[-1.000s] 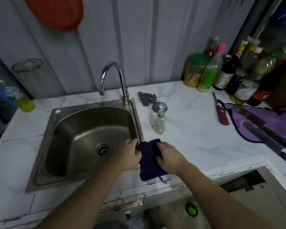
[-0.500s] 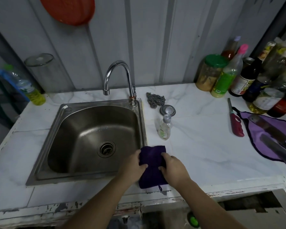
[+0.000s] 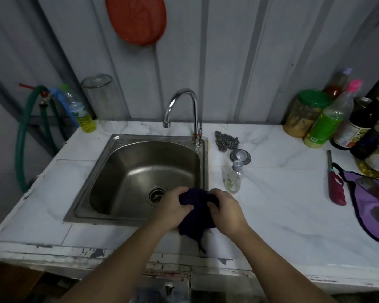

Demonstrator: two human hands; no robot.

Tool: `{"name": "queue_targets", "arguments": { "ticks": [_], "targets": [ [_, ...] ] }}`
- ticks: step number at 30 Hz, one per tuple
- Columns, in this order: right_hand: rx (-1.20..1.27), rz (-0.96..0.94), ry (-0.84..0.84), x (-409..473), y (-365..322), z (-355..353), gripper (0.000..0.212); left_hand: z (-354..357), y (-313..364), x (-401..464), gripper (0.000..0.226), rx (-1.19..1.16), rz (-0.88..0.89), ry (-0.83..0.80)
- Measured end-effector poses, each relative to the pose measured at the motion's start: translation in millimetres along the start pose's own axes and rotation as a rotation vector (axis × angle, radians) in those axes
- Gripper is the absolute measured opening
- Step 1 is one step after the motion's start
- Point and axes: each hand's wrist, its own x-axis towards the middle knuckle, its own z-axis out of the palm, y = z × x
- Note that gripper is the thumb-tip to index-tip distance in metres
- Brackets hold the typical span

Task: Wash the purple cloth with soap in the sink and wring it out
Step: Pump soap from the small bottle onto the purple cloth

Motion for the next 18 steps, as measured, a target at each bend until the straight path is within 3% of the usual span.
{"name": "queue_targets", "arguments": {
  "ticks": [4, 8, 11, 15, 18],
  "targets": [
    [0.12, -0.031, 0.092, 18.5, -26.2, 0.2, 0.023, -35.3, 15.3, 0.2, 0.031, -0.006, 0.105, 0.145],
    [0.189, -0.064, 0.202, 33.2, -46.8, 0.2, 0.032, -62.2, 30.7, 7.9, 0.028, -0.06, 0.2, 0.255],
    [0.193, 0.061, 0.408, 33.2, -37.4, -1.5, 0.027, -82.0, 34.4, 19.9, 0.019, -0.028, 0.23, 0.337],
    [0.061, 0.207, 0.708, 34.9, -7.1, -14.1, 0.031, -101.9, 36.7, 41.6, 0.017, -0.113, 0.176, 0.261],
    [-0.03, 0.318, 0.678, 50.1, 11.2, -21.0, 0.071, -107.8, 34.5, 60.6, 0.008, -0.186, 0.115, 0.259]
  ]
}}
